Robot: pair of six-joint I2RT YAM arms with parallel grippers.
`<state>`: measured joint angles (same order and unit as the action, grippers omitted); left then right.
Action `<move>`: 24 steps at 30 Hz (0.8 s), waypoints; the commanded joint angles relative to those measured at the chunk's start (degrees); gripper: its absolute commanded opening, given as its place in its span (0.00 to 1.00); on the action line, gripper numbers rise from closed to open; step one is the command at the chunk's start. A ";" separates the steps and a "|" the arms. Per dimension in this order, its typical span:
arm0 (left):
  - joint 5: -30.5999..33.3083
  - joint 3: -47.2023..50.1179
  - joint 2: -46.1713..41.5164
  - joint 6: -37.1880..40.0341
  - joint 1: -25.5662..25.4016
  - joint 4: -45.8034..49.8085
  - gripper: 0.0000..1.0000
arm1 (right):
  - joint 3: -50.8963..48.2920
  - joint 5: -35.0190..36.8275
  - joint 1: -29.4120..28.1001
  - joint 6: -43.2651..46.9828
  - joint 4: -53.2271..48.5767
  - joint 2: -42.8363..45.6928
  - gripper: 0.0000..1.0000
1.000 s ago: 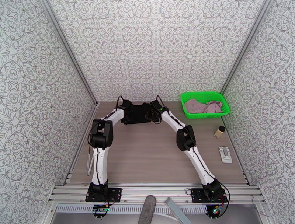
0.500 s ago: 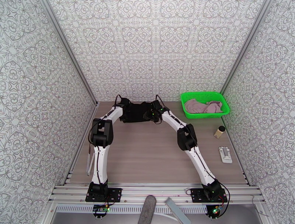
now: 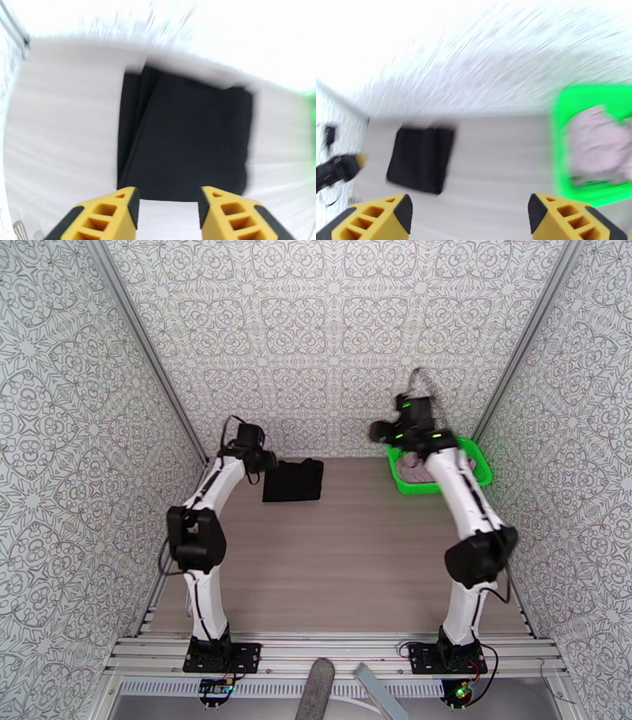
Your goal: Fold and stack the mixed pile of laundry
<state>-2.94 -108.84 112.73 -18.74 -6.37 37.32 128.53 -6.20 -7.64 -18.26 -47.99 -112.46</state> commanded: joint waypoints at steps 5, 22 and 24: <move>-5.66 15.44 -17.46 0.74 -1.30 -4.61 0.52 | 18.29 2.21 9.37 7.95 -18.82 -23.75 0.78; 1.98 37.61 -49.48 2.66 -2.94 6.67 0.59 | 24.13 6.34 12.12 11.60 -12.92 -40.55 0.81; 2.60 38.62 -52.00 2.35 -3.02 9.61 0.59 | 24.09 6.84 12.14 11.16 -12.93 -42.03 0.81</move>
<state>-3.11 -71.90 63.05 -17.43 -8.93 40.05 152.00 -1.08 3.92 -7.03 -60.64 -150.21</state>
